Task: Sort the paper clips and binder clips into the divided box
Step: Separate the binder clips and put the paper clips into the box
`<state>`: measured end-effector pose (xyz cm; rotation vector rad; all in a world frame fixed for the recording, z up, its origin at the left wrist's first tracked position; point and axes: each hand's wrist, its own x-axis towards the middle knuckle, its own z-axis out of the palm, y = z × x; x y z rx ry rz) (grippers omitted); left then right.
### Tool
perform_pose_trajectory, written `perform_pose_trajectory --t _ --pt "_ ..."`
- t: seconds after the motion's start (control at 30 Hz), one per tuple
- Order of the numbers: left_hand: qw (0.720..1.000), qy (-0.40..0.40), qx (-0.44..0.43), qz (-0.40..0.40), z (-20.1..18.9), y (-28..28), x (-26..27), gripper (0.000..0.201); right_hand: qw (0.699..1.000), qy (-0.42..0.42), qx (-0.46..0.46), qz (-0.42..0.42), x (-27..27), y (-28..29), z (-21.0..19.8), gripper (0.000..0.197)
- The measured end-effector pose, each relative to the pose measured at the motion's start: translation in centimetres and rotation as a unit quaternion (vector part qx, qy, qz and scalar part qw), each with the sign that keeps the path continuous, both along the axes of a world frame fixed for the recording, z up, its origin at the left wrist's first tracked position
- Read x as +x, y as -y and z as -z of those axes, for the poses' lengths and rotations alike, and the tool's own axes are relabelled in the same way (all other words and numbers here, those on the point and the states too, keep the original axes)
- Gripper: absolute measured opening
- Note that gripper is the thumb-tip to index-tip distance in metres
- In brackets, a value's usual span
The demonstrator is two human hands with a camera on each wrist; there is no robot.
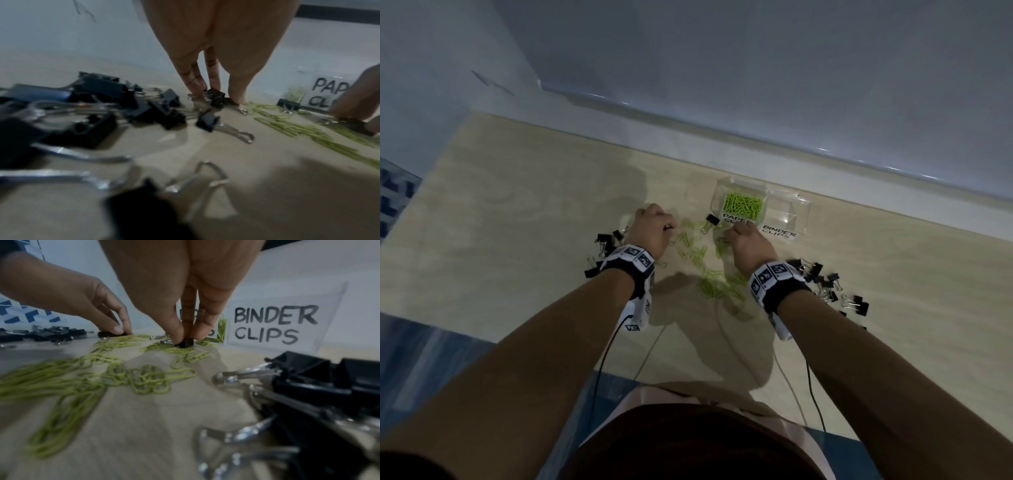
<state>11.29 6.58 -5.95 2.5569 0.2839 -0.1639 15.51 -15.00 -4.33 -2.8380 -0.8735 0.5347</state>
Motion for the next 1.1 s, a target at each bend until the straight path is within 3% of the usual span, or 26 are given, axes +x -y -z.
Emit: perform_pose_trajectory --t 0.13,0.3,0.47,0.6,0.73,0.87,0.97,1.1 --pt "0.999 -0.001 0.046 -0.009 0.2 -1.7 -0.6 0.012 1.000 -0.014 -0.008 -0.020 0.4 0.7 0.2 0.049" --pt "0.997 0.025 0.038 0.068 -1.1 1.5 1.4 0.021 0.999 0.002 0.006 -0.034 0.1 1.4 0.2 0.045" --pt "0.998 -0.026 0.028 0.052 -1.7 6.4 4.6 0.036 0.998 0.043 0.038 0.014 -1.4 4.3 -0.2 0.037" --pt "0.999 -0.037 0.013 0.031 -1.2 7.5 5.3 0.026 0.995 0.056 0.019 0.074 -2.4 8.3 -0.4 0.031" --pt "1.000 0.002 0.004 0.016 -1.3 6.2 4.8 0.021 0.996 0.072 0.021 0.058 -2.7 8.5 -0.6 0.027" --pt "0.999 0.042 0.028 -0.017 -1.6 2.0 4.2 0.024 0.996 0.049 0.067 0.010 -2.3 4.7 -1.1 0.043" --pt "0.994 0.011 0.110 0.020 -1.6 -0.7 3.5 0.030 0.999 0.004 0.048 0.004 -1.6 2.3 -0.6 0.056" --pt "0.984 0.003 0.110 0.141 -1.1 -0.2 2.6 0.043 0.999 -0.001 0.045 0.017 -1.6 1.4 0.0 0.057"
